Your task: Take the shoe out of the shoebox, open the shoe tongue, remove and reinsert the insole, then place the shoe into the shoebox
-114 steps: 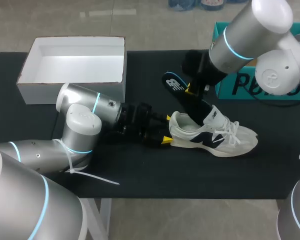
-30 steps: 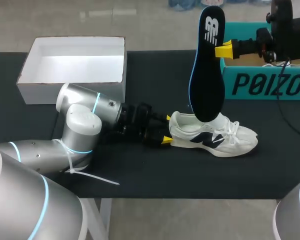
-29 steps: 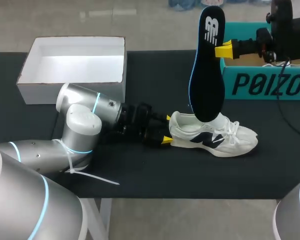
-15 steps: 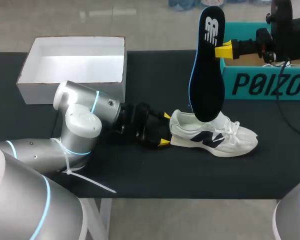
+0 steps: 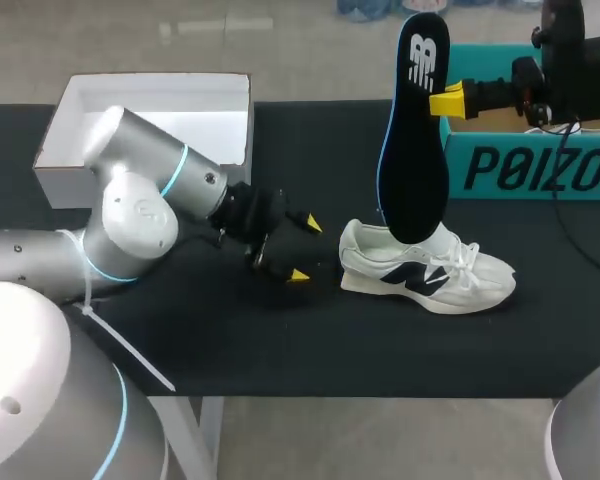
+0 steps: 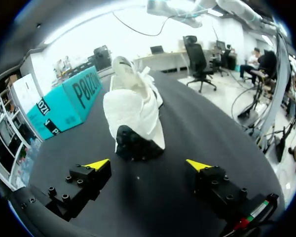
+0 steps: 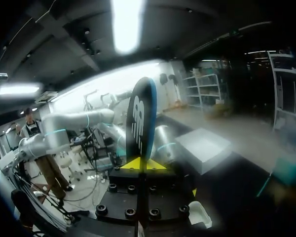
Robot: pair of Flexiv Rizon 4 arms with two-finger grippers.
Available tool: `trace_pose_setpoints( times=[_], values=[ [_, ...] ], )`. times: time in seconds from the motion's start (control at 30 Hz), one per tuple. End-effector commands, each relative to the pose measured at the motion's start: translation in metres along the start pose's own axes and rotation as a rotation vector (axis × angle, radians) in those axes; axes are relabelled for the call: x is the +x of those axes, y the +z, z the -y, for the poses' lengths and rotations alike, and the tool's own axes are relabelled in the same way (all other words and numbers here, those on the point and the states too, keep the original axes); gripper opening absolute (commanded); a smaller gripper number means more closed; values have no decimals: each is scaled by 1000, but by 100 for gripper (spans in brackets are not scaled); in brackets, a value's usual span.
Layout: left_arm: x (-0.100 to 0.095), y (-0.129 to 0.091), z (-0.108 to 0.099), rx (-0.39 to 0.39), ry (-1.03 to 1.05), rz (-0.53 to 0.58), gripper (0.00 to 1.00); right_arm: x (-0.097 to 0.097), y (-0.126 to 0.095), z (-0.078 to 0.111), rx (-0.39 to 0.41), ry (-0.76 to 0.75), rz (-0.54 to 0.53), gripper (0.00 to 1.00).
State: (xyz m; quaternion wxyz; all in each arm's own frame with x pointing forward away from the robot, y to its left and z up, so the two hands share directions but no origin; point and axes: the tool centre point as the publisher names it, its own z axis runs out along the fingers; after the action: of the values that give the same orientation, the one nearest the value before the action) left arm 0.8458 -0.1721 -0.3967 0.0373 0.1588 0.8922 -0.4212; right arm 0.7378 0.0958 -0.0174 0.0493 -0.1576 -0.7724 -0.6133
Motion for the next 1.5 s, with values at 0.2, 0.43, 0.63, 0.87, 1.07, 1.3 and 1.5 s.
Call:
trace_pose_setpoints(
  times=[0.2, 0.43, 0.63, 0.87, 1.07, 1.3, 1.5],
  values=[
    [-16, -46, 35, -377, -1, -109, 100, -1, 1, -1, 3, 1, -1, 0],
    [-24, -43, 49, -420, 25, -147, 100, -1, 1, -1, 3, 1, -1, 0],
    [-31, -40, 54, -435, 45, -142, 100, -1, 1, -1, 3, 1, -1, 0],
    [-33, -39, 55, -468, 31, -124, 100, 0, 1, -1, 1, -1, -2, 0],
    [-33, -39, 55, -468, 31, -124, 100, 16, -5, -7, 13, 4, 4, 0],
    [-33, -39, 55, -468, 31, -124, 100, 45, -15, -14, 43, 4, 59, 0],
    [-33, -39, 55, -468, 31, -124, 100, 54, -19, -14, 32, 9, 88, 0]
  ],
)
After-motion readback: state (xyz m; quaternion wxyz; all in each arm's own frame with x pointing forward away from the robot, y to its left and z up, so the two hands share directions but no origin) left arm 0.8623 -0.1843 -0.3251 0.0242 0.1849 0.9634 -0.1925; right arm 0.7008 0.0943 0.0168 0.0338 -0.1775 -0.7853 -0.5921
